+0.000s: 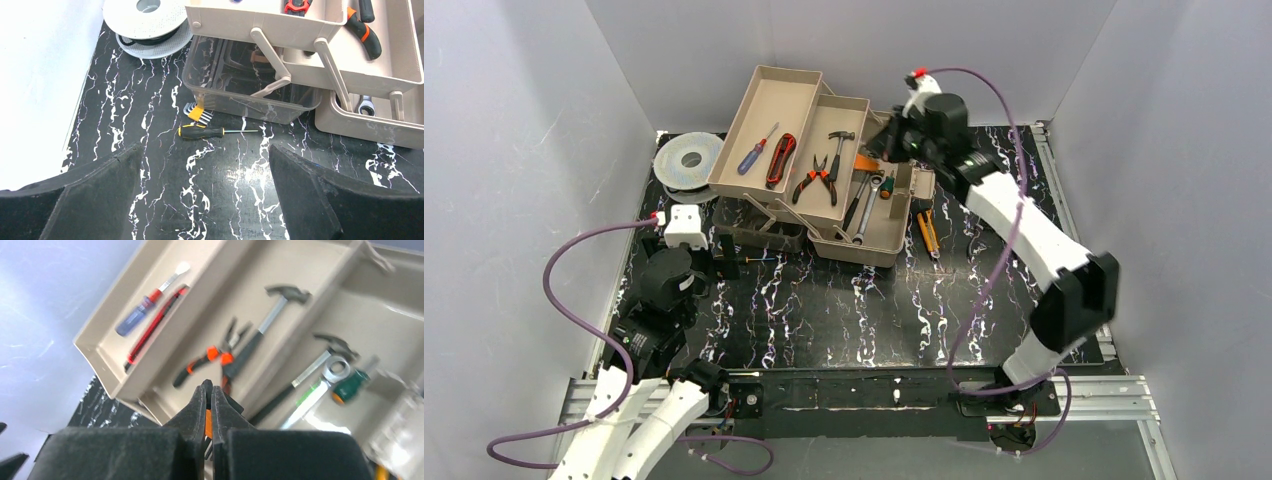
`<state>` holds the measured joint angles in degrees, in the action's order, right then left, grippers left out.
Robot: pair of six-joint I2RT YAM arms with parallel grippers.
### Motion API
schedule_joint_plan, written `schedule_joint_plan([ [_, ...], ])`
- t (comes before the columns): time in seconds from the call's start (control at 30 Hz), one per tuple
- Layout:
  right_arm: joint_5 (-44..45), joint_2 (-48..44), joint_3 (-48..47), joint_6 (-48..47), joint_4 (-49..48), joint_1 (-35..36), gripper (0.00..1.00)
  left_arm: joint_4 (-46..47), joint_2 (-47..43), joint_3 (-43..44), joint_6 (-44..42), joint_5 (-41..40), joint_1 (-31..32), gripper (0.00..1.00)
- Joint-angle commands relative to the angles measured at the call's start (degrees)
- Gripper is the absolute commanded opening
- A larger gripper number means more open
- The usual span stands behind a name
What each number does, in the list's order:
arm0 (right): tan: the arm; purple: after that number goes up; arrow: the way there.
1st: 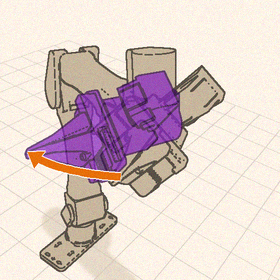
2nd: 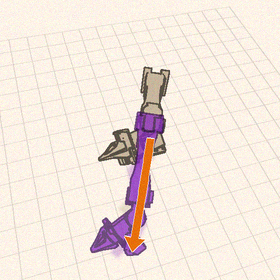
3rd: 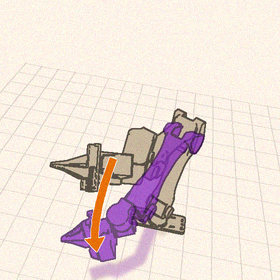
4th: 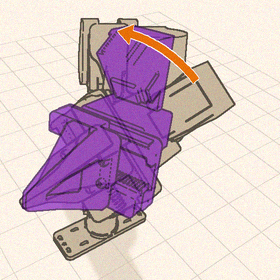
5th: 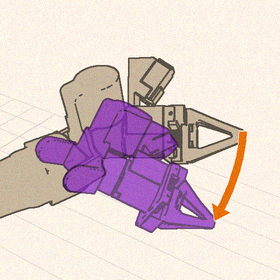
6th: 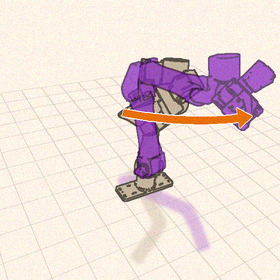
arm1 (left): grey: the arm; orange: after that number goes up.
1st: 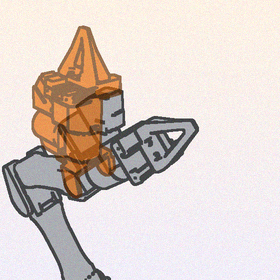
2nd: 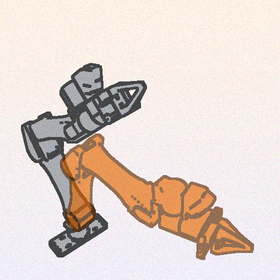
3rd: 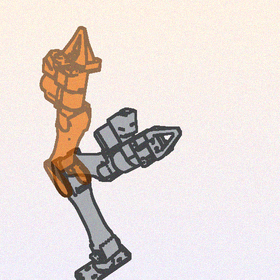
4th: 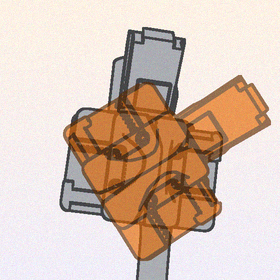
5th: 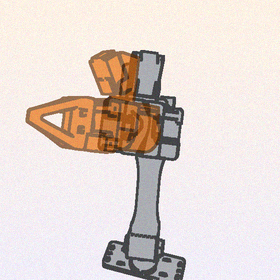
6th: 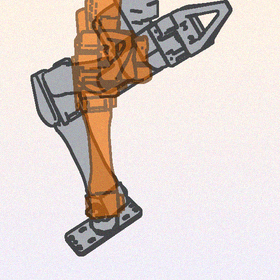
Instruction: Pack the tool kit
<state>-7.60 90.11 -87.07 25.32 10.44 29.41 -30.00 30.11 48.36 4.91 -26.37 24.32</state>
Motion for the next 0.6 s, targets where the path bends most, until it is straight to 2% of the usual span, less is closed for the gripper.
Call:
schedule_joint_plan([
  [0.0, -1.90, 9.40, -13.92, -0.37, -5.18, 3.34, 0.01, 0.38, -0.97, 0.01, -0.25, -0.78, -0.40, 0.98],
  [0.1, -3.27, 16.44, -22.68, -0.08, -3.91, 4.29, 0.01, 0.38, -1.32, -0.07, -0.34, -0.97, -0.46, 0.98],
  [0.13, -3.72, 18.90, -25.84, 0.17, -2.61, 4.48, 0.07, 0.38, -1.33, -0.11, -0.34, -1.06, -0.47, 0.98],
  [0.2, -4.29, 23.32, -33.34, 0.51, 2.38, 4.68, 0.43, 0.40, -1.36, -0.11, -0.42, -1.24, -0.50, 0.98],
  [0.27, -4.25, 24.70, -36.15, 0.59, 4.81, 4.69, 0.65, 0.36, -1.38, -0.18, -0.51, -1.31, -0.50, 0.98],
  [0.3, -4.20, 24.07, -35.51, 0.30, 4.28, 4.69, 0.71, 0.39, -1.36, -0.19, -0.51, -1.34, -0.51, 0.98],
  [0.43, -1.38, 17.89, -27.62, -2.10, 0.44, 4.63, 0.80, 0.36, -1.09, -0.11, -0.42, -1.06, -0.58, 0.98],
  [0.57, 3.08, 10.71, -18.63, -4.77, -0.10, 4.40, 0.79, 0.38, -0.78, -0.05, -0.37, -0.78, -0.67, 0.98],
])
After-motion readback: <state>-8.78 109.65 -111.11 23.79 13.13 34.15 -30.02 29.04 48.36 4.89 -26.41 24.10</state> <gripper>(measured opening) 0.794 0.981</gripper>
